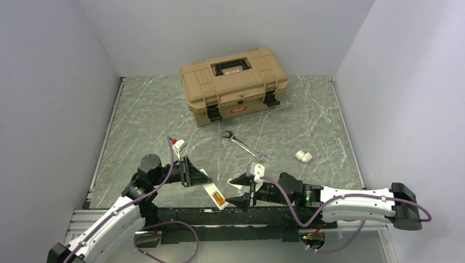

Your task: Load the batteries into the remote control

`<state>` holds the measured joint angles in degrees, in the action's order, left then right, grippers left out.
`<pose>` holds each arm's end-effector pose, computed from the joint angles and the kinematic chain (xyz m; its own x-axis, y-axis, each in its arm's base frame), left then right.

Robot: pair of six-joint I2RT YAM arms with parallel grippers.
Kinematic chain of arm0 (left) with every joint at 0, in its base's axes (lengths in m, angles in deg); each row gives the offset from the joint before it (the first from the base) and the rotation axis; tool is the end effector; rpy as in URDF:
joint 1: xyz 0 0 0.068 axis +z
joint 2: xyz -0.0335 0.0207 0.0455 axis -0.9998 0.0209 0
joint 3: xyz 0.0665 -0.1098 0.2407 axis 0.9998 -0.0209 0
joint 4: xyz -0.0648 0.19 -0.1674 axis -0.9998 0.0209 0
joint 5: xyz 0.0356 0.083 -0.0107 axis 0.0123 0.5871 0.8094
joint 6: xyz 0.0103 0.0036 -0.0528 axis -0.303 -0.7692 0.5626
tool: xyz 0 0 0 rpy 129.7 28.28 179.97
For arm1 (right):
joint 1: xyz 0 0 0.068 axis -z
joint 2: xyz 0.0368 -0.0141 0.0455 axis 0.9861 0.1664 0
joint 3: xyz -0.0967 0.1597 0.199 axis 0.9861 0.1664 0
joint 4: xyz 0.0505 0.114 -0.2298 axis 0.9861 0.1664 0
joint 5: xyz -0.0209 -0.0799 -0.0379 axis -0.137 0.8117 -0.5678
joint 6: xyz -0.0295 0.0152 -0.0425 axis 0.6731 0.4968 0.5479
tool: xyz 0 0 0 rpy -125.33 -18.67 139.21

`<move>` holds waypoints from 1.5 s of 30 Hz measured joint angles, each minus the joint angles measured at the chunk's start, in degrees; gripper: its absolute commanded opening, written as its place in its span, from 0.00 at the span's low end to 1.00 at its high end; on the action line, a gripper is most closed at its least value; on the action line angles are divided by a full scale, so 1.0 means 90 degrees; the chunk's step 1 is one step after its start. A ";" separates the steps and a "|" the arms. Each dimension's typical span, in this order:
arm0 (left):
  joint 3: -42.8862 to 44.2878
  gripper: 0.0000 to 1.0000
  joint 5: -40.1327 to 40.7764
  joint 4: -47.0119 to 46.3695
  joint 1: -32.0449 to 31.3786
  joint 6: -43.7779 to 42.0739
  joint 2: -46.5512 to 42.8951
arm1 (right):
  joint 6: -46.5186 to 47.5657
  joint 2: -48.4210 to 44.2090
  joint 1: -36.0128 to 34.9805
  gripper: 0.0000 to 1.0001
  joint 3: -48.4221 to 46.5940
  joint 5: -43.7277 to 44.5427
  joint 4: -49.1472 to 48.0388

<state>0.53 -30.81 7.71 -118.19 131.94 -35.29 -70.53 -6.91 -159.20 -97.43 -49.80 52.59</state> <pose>0.1096 -0.0918 0.2086 -0.9282 -0.1811 -0.3250 0.2988 0.1579 -0.9412 0.0344 0.1782 0.2393 -0.1033 -0.0468 -0.9935 -0.9804 0.1736 0.0937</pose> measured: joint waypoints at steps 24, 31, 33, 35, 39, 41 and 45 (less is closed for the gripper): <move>0.0007 0.00 0.0083 -0.0347 0.0000 -0.0304 -0.0495 | -0.1336 0.1190 0.0000 0.74 -0.0352 0.0010 -0.0350; 0.0007 0.00 0.0061 -0.0410 0.0000 -0.0306 -0.0500 | -0.1467 0.1311 0.0000 0.67 -0.0369 0.0051 -0.0556; 0.0007 0.00 0.0058 -0.0413 0.0000 -0.0306 -0.0500 | -0.1496 0.1331 0.0005 0.67 -0.0369 0.0129 -0.0673; 0.0007 0.00 0.0046 -0.0435 0.0000 -0.0304 -0.0498 | -0.1535 0.1348 0.0027 0.66 -0.0369 0.0185 -0.0777; 0.0007 0.00 0.0034 -0.0517 0.0000 -0.0279 -0.0488 | -0.1583 0.1377 0.0044 0.60 -0.0369 0.0282 -0.0986; 0.0007 0.00 0.0029 -0.0534 0.0000 -0.0279 -0.0488 | -0.1610 0.1387 0.0056 0.55 -0.0369 0.0308 -0.1073; 0.0007 0.00 0.0027 -0.0532 0.0000 -0.0282 -0.0488 | -0.1642 0.1430 0.0068 0.52 -0.0369 0.0316 -0.1212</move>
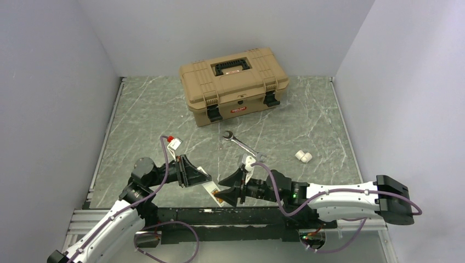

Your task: Load the batteries into the remote control

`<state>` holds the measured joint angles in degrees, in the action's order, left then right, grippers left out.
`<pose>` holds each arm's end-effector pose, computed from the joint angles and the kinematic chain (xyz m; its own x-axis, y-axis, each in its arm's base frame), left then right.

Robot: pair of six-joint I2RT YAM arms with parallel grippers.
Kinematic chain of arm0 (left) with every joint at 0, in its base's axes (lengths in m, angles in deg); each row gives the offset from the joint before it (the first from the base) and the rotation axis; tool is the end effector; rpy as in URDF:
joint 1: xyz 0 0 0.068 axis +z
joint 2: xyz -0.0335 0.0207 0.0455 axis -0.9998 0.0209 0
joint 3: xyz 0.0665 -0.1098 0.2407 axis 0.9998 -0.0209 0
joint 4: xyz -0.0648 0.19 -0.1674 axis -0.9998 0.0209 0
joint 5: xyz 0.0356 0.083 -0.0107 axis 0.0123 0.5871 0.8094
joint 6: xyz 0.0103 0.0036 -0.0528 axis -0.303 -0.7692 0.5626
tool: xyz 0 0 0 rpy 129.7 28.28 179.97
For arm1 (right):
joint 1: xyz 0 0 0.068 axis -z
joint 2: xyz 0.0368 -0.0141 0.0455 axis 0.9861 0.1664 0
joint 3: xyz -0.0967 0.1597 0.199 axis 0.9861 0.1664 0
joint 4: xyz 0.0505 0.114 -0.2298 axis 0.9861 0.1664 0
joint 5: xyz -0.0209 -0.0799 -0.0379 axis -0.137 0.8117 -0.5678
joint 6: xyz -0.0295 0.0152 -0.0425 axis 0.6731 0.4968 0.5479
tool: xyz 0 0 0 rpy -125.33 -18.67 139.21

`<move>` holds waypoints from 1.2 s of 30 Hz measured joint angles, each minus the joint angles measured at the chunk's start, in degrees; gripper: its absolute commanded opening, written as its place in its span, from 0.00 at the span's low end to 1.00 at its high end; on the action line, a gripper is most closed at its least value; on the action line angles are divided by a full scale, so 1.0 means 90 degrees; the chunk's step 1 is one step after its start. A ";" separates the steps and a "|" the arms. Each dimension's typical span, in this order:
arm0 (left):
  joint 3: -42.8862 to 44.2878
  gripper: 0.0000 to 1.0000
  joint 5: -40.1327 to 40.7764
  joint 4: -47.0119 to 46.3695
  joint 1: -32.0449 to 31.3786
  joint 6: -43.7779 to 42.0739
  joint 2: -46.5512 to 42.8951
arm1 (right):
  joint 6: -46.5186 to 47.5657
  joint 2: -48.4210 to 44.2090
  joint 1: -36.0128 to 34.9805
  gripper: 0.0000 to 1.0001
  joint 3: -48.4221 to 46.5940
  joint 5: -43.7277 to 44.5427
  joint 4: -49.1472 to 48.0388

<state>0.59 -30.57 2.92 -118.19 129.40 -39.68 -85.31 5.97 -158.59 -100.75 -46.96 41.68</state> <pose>0.1032 -0.0881 0.2261 -0.8539 -0.2109 -0.4758 0.4663 0.0960 -0.8794 0.0449 0.2105 0.2405 -0.3420 0.0410 -0.9388 -0.9118 0.2272 0.3420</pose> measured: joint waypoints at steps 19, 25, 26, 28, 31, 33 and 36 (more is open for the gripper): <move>0.0000 0.00 0.0007 0.0034 0.0000 -0.0007 -0.0012 | 0.0015 0.0199 0.0010 0.37 0.0000 -0.0061 -0.0049; 0.0000 0.00 -0.0027 0.0036 0.0000 -0.0061 -0.0015 | -0.0007 0.0214 0.0024 0.30 0.0000 -0.0151 -0.0049; 0.0000 0.00 -0.0034 0.0044 0.0000 -0.0075 -0.0015 | -0.0007 0.0226 0.0027 0.29 0.0000 -0.0158 -0.0049; 0.0000 0.00 -0.0041 0.0058 0.0002 -0.0109 -0.0015 | -0.0010 0.0238 0.0027 0.29 0.0000 -0.0158 -0.0049; 0.0000 0.00 -0.0051 0.0080 0.0005 -0.0148 -0.0053 | -0.0012 0.0243 0.0027 0.29 0.0000 -0.0163 -0.0051; 0.0000 0.00 -0.0058 0.0117 0.0005 -0.0177 -0.0102 | -0.0012 0.0253 0.0027 0.30 -0.0007 -0.0175 -0.0058; 0.0000 0.00 -0.0058 0.0170 0.0007 -0.0219 -0.0126 | -0.0010 0.0311 0.0027 0.31 -0.0046 -0.0177 -0.0034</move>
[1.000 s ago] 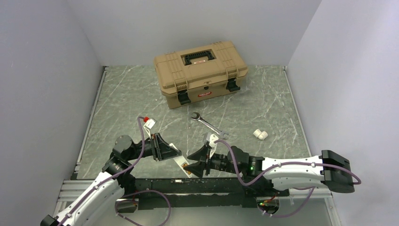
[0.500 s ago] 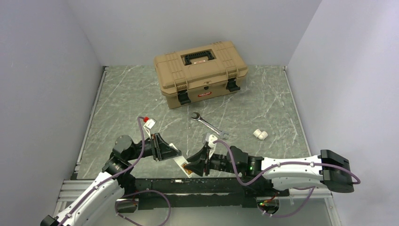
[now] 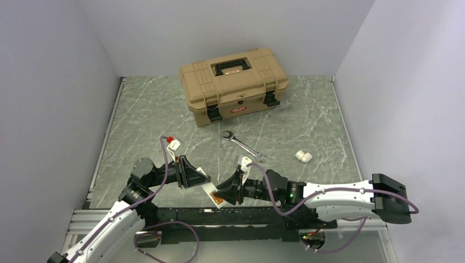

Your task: Load the batteries into the remote control

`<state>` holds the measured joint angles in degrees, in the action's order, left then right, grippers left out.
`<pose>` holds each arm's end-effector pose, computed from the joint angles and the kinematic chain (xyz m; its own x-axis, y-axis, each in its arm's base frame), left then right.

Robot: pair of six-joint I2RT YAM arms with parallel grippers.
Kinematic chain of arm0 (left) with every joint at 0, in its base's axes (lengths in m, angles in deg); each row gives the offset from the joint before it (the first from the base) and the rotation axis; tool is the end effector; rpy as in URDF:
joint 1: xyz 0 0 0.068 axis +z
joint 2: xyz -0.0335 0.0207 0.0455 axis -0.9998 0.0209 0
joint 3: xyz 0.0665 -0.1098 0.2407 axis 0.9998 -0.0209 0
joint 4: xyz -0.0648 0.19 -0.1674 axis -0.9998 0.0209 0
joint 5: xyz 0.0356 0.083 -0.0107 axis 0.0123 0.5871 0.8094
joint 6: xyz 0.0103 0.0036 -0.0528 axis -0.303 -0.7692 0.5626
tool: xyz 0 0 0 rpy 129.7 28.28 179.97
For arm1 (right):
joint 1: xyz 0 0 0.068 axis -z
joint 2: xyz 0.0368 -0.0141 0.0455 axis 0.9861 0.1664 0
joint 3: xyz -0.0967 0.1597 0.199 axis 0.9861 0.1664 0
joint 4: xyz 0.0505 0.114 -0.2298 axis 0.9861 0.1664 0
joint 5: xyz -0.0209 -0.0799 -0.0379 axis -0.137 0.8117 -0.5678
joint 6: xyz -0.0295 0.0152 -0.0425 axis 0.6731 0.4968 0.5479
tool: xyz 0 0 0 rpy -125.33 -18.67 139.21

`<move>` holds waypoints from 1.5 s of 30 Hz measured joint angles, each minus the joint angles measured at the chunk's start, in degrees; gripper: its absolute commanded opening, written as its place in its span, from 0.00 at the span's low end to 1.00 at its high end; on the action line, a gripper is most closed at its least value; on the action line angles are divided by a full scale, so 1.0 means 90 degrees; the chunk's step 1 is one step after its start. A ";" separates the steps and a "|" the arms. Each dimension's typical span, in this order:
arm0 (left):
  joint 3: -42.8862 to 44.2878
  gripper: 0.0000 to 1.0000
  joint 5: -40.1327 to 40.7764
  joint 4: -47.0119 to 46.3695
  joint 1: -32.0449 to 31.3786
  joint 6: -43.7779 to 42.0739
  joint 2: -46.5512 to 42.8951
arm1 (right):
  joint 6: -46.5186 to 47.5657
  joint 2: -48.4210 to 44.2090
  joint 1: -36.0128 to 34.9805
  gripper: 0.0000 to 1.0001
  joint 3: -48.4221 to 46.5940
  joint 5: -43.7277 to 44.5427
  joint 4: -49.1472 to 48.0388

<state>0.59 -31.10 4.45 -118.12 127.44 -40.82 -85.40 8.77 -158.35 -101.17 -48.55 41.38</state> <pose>0.1011 -0.0870 0.2257 -0.8420 -0.1990 -0.5014 0.4910 0.1022 -0.8651 0.0462 0.2171 0.2339 -0.3524 0.0002 -0.9358 -0.9134 0.2177 0.3440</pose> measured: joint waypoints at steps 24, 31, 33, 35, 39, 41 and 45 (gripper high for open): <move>0.0036 0.00 0.0474 0.1212 0.0022 -0.0447 0.0000 | 0.0102 -0.1392 0.0000 0.71 -0.0022 0.1071 0.0772; 0.0039 0.00 0.0971 0.1955 0.0022 -0.0639 0.0007 | -0.1061 -0.1812 0.0010 0.75 0.0010 0.2659 0.2620; 0.0041 0.00 0.1086 0.2118 0.0022 -0.0665 0.0007 | -0.1435 -0.1644 0.0012 0.77 -0.0078 0.2934 0.3402; 0.0041 0.00 0.1173 0.2239 0.0022 -0.0685 0.0007 | -0.1741 -0.1396 0.0015 0.77 -0.0228 0.3101 0.4092; 0.0041 0.00 0.1263 0.2271 0.0022 -0.0680 0.0063 | -0.1955 -0.1066 0.0015 0.78 -0.0408 0.3196 0.4838; 0.0041 0.00 0.1302 0.2268 0.0022 -0.0675 0.0090 | -0.1940 -0.0950 0.0012 0.82 -0.0461 0.3266 0.5056; 0.0041 0.00 0.1394 0.2266 0.0022 -0.0612 0.0092 | -0.1603 -0.0464 0.0017 0.85 -0.0668 0.3240 0.5204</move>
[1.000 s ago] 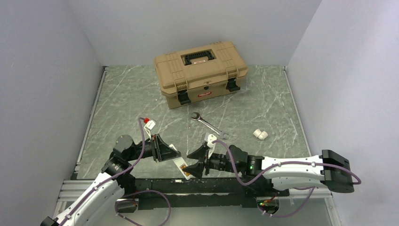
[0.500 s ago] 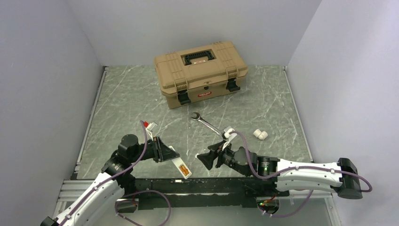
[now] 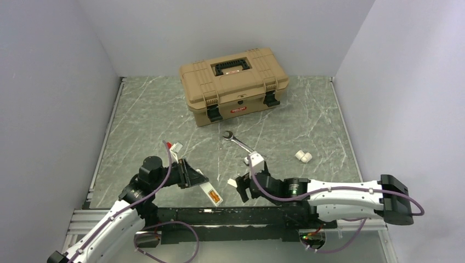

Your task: Load the batteries into the remote control

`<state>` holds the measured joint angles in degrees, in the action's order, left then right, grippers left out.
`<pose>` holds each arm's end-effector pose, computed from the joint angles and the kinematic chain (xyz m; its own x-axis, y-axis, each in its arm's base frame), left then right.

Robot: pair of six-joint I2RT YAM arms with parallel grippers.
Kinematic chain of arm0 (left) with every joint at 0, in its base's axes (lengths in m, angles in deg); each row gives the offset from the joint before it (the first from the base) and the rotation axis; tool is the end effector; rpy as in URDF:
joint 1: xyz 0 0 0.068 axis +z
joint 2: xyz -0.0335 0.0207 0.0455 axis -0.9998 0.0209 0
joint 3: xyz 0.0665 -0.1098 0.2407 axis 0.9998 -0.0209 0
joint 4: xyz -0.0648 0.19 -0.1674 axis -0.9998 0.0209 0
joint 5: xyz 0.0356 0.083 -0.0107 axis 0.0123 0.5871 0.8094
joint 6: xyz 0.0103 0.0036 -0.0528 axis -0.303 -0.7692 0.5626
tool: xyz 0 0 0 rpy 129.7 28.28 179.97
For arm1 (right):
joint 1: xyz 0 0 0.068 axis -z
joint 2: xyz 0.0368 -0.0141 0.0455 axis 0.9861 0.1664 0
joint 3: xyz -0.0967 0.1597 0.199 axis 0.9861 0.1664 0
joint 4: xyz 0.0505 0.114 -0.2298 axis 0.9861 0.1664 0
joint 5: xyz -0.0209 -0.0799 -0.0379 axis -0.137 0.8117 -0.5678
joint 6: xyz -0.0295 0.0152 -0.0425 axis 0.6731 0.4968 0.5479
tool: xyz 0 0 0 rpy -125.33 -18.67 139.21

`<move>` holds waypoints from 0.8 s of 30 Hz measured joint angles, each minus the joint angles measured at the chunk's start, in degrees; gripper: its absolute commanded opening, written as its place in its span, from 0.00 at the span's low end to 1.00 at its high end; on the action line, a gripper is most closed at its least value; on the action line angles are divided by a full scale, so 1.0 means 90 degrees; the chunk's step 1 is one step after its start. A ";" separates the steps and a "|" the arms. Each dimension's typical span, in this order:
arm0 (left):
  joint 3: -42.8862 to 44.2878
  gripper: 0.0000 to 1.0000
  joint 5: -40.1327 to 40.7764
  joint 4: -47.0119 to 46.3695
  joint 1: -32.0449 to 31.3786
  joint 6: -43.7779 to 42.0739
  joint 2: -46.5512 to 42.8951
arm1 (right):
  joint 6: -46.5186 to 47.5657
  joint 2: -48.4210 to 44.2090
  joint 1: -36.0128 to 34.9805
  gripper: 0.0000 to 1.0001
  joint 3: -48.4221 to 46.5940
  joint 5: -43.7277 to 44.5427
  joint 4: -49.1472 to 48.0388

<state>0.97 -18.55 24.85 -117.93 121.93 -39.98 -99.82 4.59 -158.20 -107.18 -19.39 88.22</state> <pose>0.1048 -0.0819 0.1905 -0.8847 -0.2744 -0.3769 0.2546 0.3928 -0.8837 0.0568 0.1812 0.2053 -0.5564 -0.2210 -0.8010 -0.5621 0.8100 0.1670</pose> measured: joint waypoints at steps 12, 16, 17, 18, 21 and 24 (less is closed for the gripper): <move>-0.0138 0.00 0.0102 0.0051 0.0000 0.0160 -0.0240 | 0.1350 0.1489 0.1360 0.82 -0.0272 -0.2130 -0.0923; -0.0138 0.00 0.0129 0.0192 0.0000 0.0146 -0.0308 | 0.1540 0.1751 0.1603 0.80 -0.0270 -0.2640 -0.1168; -0.0141 0.00 0.0129 0.0192 0.0000 0.0148 -0.0308 | 0.1574 0.1855 0.1610 0.79 -0.0270 -0.2766 -0.1224; -0.0143 0.00 0.0129 0.0185 0.0000 0.0151 -0.0308 | 0.1610 0.1974 0.1610 0.78 -0.0270 -0.2873 -0.1253; -0.0172 0.00 0.0129 0.0151 0.0000 0.0172 -0.0299 | 0.1634 0.2314 0.1610 0.76 -0.0270 -0.3138 -0.1260; -0.0199 0.00 0.0126 0.0141 0.0000 0.0172 -0.0294 | 0.1630 0.2450 0.1610 0.76 -0.0270 -0.3264 -0.1287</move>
<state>-0.83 -17.41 26.11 -117.93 123.48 -42.63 -85.16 26.64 -143.71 -109.60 -48.77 76.63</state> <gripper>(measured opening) 0.279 0.767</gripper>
